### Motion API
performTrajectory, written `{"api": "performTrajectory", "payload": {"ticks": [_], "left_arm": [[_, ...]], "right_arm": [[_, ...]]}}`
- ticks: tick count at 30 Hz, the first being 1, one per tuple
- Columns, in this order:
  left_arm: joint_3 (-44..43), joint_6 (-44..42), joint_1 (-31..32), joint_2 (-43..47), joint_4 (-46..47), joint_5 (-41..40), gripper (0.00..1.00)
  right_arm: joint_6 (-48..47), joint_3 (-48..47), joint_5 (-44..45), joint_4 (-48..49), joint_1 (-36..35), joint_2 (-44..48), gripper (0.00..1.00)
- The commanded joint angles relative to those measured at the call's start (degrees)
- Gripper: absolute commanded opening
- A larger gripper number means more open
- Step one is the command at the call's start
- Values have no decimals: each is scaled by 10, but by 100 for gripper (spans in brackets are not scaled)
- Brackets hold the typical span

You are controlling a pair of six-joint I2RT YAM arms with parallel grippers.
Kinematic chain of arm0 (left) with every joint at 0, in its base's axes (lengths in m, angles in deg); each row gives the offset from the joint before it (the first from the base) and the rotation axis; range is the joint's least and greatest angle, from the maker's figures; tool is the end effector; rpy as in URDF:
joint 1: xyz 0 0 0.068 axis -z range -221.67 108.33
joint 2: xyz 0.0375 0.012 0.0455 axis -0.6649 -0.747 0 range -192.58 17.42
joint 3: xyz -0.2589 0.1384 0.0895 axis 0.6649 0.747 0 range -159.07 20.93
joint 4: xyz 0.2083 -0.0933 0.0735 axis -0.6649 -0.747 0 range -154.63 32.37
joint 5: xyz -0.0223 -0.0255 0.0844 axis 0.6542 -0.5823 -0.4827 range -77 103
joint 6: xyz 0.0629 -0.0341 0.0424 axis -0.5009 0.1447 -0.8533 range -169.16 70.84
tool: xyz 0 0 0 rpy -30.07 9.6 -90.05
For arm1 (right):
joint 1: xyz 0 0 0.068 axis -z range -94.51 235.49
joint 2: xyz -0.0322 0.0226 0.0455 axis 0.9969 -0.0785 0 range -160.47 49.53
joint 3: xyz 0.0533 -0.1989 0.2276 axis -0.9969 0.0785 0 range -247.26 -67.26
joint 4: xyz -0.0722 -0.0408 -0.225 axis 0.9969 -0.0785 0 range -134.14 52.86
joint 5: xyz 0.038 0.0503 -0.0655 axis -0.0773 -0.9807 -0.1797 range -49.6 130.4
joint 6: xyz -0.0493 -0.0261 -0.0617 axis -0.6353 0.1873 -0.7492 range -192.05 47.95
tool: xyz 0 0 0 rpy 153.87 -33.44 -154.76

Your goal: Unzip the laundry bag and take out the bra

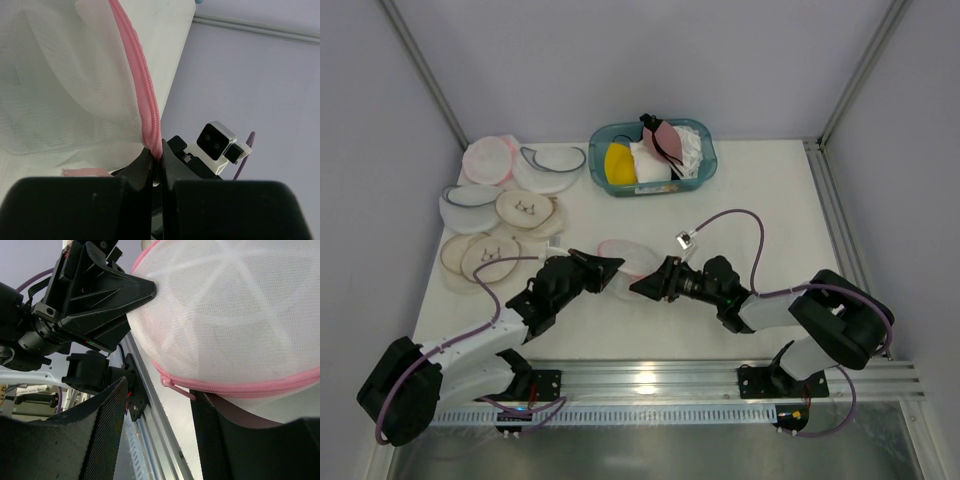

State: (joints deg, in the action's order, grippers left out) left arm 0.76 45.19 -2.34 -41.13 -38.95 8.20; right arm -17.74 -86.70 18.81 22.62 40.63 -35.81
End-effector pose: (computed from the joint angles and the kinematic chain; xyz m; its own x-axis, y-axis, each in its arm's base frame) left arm 0.1685 -0.1301 0.2286 -0.5493 -0.8345 0.0432 -0.3033 0.1510 -0.9409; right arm 0.1809 0.2178 0.2186 -0.7875 0.2817 -0.5481 -0.4724 0.2951 0.8305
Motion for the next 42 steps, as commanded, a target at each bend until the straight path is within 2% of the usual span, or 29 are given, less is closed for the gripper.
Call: {"api": "performTrajectory", "payload": {"ticks": [1,3,4,5,6,9,15,19,23,26,29,35,42], "left_arm": [[2,7,-1,2,28,12,0],[2,6,-1,2,27,13,0],[2,6,0,2,26,14,0],[3,6,-1,2,25,14,0],[3,6,0,3,25,13,0],[4,1,0,7,22,14,0],[13,-1,-1,13,12,15,0],[20,-1,-1,23,10,11,0],[19,-12,0,37,-5,8,0],[18,-23,-1,52,-21,0,0],[18,-33,-1,61,-32,-2,0],[10,-57,-1,46,-22,32,0],[-19,-126,-2,-17,35,132,0]], "right_arm": [[-39,-18,31,-1,-4,11,56],[-34,-22,24,8,-4,4,49],[-33,-25,18,10,-4,-2,41],[-32,-25,18,10,-4,-4,41],[-32,-24,15,11,-5,-4,32],[-35,-19,16,3,-5,4,19],[-49,-9,23,-22,-5,32,14],[-60,-13,24,-68,-5,62,5],[-95,-39,27,-204,-6,100,4],[-136,-75,47,-391,-9,140,4],[-179,-99,62,-522,-12,162,4],[-222,-146,100,-687,-12,173,4],[-239,-184,175,-765,-12,123,4]]}}
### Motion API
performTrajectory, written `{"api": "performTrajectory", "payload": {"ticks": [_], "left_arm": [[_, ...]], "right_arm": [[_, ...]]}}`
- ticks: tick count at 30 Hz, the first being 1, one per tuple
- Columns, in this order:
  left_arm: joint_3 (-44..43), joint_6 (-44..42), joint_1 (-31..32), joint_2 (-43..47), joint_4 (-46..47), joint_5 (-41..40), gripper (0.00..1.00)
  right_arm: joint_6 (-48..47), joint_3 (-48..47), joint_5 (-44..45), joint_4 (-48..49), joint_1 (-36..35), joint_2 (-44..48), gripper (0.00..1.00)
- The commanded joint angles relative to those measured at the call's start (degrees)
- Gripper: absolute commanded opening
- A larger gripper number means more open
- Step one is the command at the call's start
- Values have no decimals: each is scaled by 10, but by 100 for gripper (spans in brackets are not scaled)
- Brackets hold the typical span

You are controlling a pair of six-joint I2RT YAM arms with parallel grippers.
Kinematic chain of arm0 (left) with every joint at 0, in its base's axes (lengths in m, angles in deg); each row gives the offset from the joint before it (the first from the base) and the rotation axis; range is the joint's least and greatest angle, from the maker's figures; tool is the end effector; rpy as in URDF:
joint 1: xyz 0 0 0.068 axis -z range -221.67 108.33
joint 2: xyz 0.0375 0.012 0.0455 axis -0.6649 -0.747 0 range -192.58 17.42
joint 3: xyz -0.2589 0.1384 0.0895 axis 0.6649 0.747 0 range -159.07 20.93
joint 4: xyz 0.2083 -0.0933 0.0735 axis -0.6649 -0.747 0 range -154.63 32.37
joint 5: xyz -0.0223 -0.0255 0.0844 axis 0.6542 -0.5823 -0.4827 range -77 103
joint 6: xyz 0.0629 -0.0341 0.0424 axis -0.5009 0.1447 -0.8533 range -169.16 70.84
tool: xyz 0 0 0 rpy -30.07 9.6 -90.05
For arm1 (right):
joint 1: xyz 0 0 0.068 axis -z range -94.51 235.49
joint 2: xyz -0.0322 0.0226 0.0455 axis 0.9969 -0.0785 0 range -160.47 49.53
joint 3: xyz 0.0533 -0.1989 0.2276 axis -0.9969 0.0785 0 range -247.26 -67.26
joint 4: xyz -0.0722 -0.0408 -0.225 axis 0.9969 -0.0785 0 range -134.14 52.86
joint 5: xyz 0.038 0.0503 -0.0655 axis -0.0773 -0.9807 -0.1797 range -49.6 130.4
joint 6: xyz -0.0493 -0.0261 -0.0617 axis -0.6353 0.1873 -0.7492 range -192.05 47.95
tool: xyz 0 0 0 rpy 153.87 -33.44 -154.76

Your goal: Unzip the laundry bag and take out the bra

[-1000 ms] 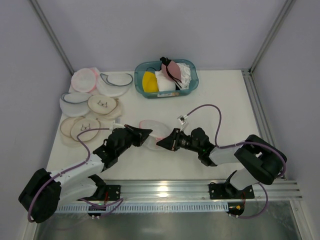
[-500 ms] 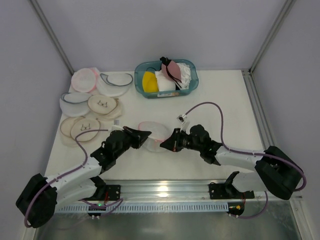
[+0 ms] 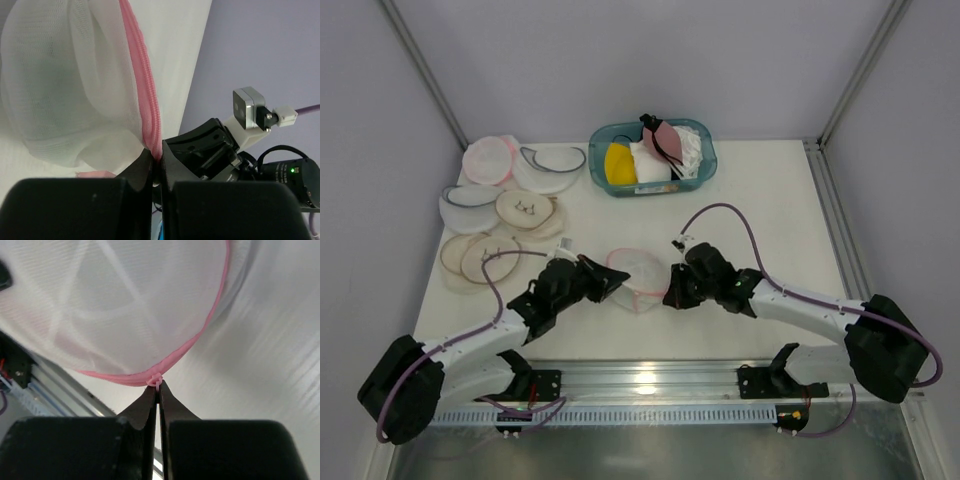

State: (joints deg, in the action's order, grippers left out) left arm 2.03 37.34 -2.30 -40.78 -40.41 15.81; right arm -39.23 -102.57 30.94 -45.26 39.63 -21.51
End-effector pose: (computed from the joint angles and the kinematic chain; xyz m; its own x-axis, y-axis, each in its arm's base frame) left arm 0.1584 -0.1345 0.2186 -0.6853 -0.7273 -0.0383 -0.2492 0.2836 -0.9260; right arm 0.1606 0.1827 0.2148 -0.8338 -0.0917 -0.5444 -0.4029 0.7752 0.4866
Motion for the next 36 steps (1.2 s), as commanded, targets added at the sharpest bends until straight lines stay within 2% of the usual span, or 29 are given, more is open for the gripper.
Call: {"api": "performTrajectory", "payload": {"ticks": [1,4,9,14,16,17,19,20,23,27,30,33,36], "left_arm": [[-40,-73,-4,-43,51,67,0],[-76,-126,-4,-90,53,105,0],[-133,-186,-6,-176,72,161,0],[-247,-248,-10,-290,87,260,1],[-273,-259,-11,-338,90,279,16],[-279,-253,-11,-347,112,270,42],[-269,-238,-11,-348,131,254,57],[-265,-238,-10,-344,122,245,75],[-243,-251,-7,-301,67,197,96],[-209,-261,-2,-222,-32,106,100],[-195,-248,8,-167,-86,84,99],[-178,-210,23,-139,-99,84,99],[-149,-159,53,-119,-73,86,99]], "right_arm": [[-24,-31,81,-94,-2,-33,4],[-19,-49,150,-137,-2,-35,4],[-15,-54,193,-163,-2,-1,4],[-14,-53,215,-189,-2,47,4],[-14,-53,218,-194,-1,59,4],[-14,-53,218,-198,-2,65,4],[-13,-53,220,-203,-2,80,4],[-13,-52,221,-204,-2,86,4],[-10,-52,218,-205,-2,100,4],[-13,-56,201,-197,-2,100,4],[-19,-53,161,-170,-2,96,4],[-21,-35,62,-105,-2,100,4],[9,-17,1,-41,-1,94,4]]}}
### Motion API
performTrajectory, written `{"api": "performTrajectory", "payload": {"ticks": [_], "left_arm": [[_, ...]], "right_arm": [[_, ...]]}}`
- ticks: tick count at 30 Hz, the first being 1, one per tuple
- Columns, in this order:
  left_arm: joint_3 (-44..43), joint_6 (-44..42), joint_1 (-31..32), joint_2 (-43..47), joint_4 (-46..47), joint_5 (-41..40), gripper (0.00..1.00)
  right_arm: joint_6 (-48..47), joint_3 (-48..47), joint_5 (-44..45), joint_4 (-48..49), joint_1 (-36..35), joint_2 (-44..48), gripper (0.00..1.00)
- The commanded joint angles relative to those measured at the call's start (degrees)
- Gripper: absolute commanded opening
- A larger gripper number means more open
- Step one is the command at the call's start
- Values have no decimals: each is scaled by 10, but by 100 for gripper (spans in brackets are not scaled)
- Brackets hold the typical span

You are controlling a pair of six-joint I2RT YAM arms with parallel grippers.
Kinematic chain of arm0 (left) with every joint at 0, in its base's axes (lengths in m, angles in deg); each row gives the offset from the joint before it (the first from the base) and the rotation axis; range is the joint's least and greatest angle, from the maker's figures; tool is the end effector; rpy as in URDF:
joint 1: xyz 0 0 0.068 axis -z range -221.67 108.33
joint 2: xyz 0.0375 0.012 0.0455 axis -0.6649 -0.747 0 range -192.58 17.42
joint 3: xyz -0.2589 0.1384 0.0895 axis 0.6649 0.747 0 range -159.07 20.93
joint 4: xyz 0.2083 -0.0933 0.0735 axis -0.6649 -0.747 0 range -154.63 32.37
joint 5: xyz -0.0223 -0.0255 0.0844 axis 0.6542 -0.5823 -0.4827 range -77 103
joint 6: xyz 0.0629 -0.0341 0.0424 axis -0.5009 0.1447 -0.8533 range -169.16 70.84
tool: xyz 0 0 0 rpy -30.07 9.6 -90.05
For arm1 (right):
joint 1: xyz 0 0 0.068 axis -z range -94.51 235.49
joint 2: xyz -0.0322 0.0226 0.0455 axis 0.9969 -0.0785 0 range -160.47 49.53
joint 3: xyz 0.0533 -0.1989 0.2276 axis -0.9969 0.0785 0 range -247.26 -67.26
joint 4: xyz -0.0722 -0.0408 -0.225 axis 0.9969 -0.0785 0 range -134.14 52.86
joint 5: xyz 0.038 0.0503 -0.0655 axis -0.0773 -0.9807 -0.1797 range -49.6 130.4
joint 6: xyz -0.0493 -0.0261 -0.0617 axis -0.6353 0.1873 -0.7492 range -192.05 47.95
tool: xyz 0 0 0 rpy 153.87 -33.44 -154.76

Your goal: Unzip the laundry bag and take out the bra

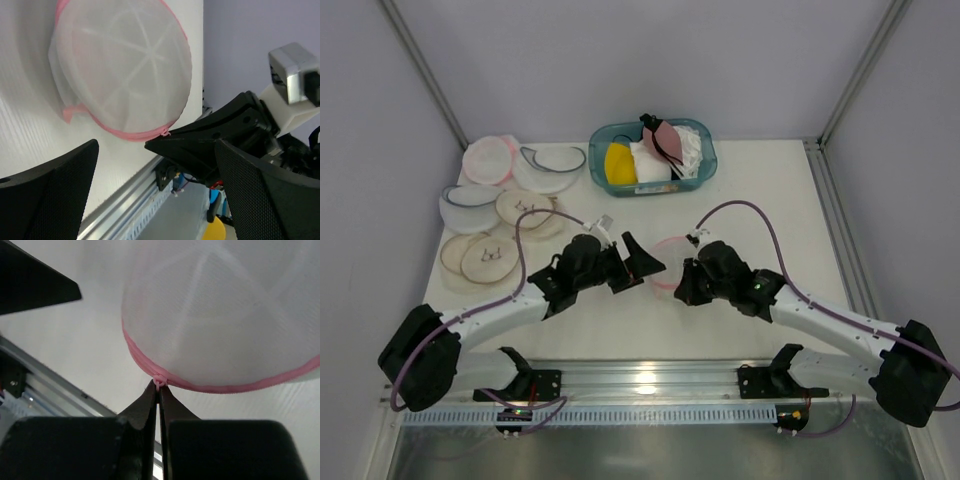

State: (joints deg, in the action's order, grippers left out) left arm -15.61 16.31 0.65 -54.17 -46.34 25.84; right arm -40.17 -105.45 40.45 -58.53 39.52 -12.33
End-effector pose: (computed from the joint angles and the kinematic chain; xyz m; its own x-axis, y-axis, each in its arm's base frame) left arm 0.1918 -0.1964 0.2607 -0.8577 -0.4185 -0.2986 0.0640 0.4894 -0.8697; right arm 0.1458 0.1508 0.2395 -0.7972 -0.0649 -0.6002 -0.3505 0.8593 0.3725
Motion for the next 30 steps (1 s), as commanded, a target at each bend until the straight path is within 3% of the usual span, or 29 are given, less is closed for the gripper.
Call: {"api": "performTrajectory", "payload": {"ticks": [1,7,10,22,30], "left_arm": [[37,66,30,18,6,-13,99],[75,143,63,-1,44,-5,99],[103,179,63,-26,123,-13,98],[77,217,63,-144,289,-83,83],[62,227,63,-174,309,-108,76]], "right_arm": [[27,15,-107,107,-1,-2,4],[57,32,-136,171,-1,-40,4],[59,36,-139,180,-1,-47,4],[45,52,-157,176,-2,-24,4],[31,60,-173,163,-2,-1,4]]}}
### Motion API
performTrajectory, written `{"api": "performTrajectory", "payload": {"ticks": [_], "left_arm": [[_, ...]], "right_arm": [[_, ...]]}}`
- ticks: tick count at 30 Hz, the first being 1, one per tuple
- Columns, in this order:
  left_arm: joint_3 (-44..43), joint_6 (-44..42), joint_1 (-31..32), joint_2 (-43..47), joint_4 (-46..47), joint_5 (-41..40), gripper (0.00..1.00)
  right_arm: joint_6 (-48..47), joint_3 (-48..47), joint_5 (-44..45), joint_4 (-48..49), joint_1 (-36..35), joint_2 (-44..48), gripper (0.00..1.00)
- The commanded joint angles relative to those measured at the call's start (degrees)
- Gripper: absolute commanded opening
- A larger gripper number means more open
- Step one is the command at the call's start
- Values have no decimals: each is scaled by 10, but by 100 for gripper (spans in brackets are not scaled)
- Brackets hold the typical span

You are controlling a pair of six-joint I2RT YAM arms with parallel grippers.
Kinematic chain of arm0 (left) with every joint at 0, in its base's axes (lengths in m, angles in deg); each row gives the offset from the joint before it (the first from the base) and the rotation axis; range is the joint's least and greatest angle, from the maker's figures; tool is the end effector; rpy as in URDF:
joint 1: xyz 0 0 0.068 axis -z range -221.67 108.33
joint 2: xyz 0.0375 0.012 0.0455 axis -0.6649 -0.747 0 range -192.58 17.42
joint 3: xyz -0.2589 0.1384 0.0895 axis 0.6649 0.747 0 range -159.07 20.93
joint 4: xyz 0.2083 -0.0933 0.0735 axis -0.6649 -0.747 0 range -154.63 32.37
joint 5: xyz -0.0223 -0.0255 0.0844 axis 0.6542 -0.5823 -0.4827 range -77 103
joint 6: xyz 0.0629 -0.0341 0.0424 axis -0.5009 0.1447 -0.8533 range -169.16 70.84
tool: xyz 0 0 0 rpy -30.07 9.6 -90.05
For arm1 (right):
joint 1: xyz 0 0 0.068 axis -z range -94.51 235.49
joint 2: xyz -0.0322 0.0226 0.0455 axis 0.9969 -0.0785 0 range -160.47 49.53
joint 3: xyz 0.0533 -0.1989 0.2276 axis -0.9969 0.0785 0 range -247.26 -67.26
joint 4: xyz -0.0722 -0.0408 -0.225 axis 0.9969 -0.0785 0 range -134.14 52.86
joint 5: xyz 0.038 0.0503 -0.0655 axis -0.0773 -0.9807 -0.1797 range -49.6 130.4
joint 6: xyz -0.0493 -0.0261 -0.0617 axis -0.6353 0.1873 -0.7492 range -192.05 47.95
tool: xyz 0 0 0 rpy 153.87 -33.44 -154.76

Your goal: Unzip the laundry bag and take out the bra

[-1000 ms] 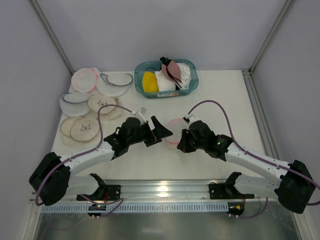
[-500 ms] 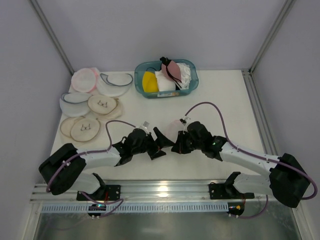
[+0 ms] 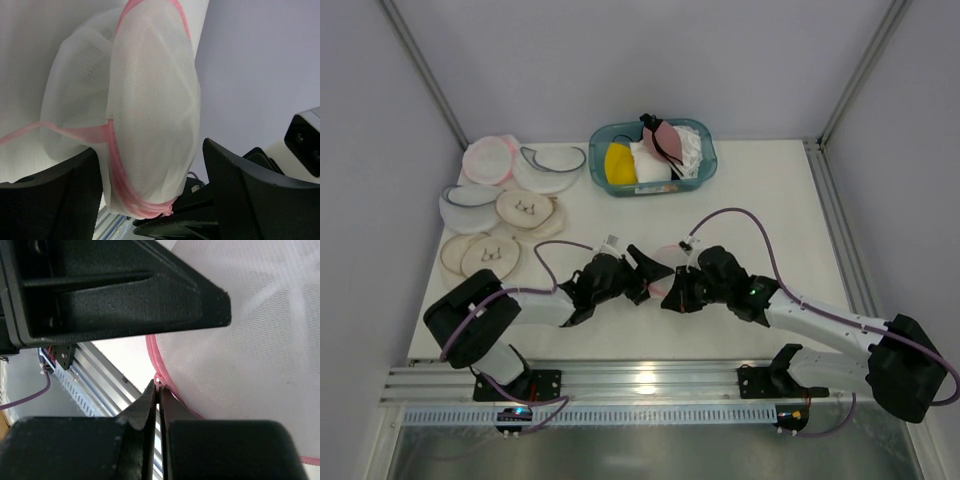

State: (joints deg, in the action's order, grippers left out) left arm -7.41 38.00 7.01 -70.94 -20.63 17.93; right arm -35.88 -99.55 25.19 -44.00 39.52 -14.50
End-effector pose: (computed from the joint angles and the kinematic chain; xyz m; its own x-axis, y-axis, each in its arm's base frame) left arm 0.1994 -0.2361 0.1931 -0.8124 -0.5830 -0.0122 -0.2181 0.3232 -0.9209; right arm 0.1405 0.1728 0.2270 -0.8436 -0.0534 -0.5344 -0.4193 0.6871 0.5934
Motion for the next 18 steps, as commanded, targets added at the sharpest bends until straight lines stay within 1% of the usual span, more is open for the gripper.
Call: {"api": "performTrajectory", "payload": {"ticks": [1,3,6,7,8,9,12,13,15,18], "left_arm": [[-22,10,-1,-9,51,-28,75],[-27,10,-1,-12,51,-26,71],[-29,9,-1,-14,53,-26,54],[-30,9,-1,-15,53,-26,43],[-30,7,-1,-15,51,-26,37],[-30,7,-1,-14,46,-26,24],[-30,3,-2,-14,35,-22,10],[-29,2,-6,-14,31,-16,4],[-28,-4,-12,-16,27,-5,0],[-20,-16,-30,-14,26,14,0]], "right_arm": [[-14,3,-19,14,-2,23,4],[-14,5,-17,11,-2,31,4],[-19,2,-6,-5,-1,35,4],[-21,0,-3,-17,-2,35,4],[-25,-4,4,-23,-2,36,4],[-27,-6,7,-28,-2,36,4],[-34,-17,20,-55,-2,31,4],[-37,-24,25,-74,-2,29,4],[-45,-30,42,-94,-2,26,4],[-48,-42,79,-141,-2,27,4]]}}
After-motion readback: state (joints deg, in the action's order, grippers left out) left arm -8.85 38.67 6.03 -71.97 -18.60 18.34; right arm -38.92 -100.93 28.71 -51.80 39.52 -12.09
